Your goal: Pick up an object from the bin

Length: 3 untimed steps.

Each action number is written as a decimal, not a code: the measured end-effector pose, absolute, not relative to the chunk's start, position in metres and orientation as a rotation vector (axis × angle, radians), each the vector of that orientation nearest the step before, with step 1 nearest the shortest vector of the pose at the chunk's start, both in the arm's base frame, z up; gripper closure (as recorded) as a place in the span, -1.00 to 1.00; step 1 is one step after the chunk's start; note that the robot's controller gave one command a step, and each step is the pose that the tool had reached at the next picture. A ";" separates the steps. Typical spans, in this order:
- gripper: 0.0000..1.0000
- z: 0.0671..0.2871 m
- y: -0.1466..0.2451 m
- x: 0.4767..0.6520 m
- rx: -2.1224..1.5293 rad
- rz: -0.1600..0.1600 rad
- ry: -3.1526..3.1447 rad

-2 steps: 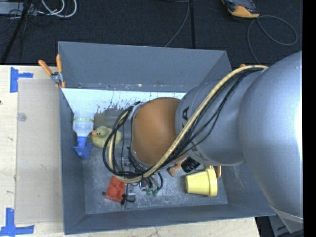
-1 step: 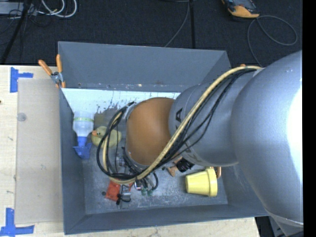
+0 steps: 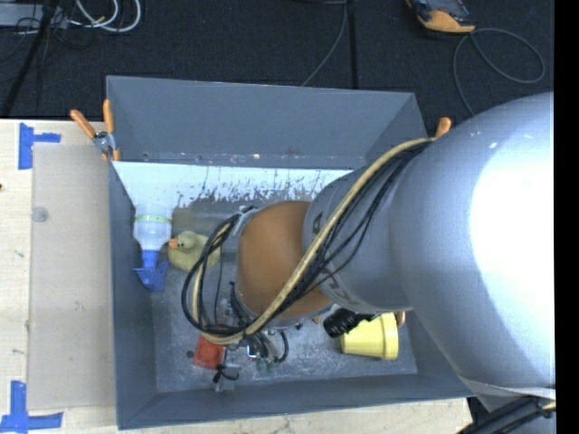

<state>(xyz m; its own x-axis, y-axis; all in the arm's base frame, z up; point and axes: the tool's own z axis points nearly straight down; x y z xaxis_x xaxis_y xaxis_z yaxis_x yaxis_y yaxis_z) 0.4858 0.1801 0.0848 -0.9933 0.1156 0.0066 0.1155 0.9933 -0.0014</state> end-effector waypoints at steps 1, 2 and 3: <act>1.00 0.069 0.155 0.491 -0.251 0.003 -3.124; 1.00 0.069 0.155 0.491 -0.252 0.003 -3.124; 1.00 0.071 0.155 0.490 -0.252 0.003 -3.124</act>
Offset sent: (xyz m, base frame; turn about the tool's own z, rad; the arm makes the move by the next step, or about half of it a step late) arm 0.0000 0.0000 0.0000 0.0000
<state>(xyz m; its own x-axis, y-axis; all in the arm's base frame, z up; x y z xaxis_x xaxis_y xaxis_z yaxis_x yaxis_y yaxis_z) 0.4903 0.1545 0.0705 -0.9870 0.1606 0.0076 0.1605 0.9870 -0.0027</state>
